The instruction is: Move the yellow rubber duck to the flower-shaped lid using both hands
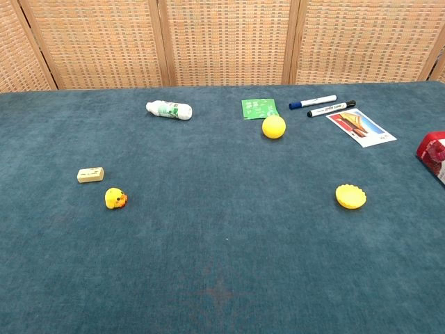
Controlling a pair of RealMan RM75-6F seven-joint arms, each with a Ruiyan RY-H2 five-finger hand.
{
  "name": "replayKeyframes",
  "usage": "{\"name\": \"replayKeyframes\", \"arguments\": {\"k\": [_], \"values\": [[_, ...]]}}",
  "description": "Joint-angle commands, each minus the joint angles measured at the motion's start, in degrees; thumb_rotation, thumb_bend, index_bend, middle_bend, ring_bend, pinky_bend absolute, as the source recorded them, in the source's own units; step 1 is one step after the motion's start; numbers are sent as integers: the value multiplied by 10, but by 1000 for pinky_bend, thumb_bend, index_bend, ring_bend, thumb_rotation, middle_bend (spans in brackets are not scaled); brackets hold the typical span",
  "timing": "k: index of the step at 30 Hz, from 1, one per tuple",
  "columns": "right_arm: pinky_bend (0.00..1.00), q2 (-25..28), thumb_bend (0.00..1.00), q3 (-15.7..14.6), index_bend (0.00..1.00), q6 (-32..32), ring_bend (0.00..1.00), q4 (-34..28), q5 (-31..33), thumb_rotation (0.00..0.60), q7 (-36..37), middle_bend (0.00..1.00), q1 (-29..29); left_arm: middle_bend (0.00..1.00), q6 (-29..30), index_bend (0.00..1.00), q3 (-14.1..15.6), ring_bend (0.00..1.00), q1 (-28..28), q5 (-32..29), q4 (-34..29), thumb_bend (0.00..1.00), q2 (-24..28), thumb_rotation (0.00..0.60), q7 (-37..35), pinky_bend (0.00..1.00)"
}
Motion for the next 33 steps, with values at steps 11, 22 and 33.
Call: {"name": "replayKeyframes", "arguments": {"k": [11,22,33], "values": [[0,2,0,-1,0,-10,0,0,3,600,6,0,3,0,-102,0,-40,0,-78,-31,14,0,-18,600,-19,0],[0,-7,0,8,0,-32,0,13,11,600,17,0,20,0,-382,239,-98,0,-289,-83,131,9,-130,600,-11,0],[0,-19,0,18,0,-58,0,27,51,600,12,0,28,0,-475,301,-101,0,-353,-150,209,158,-217,600,83,0]]}}
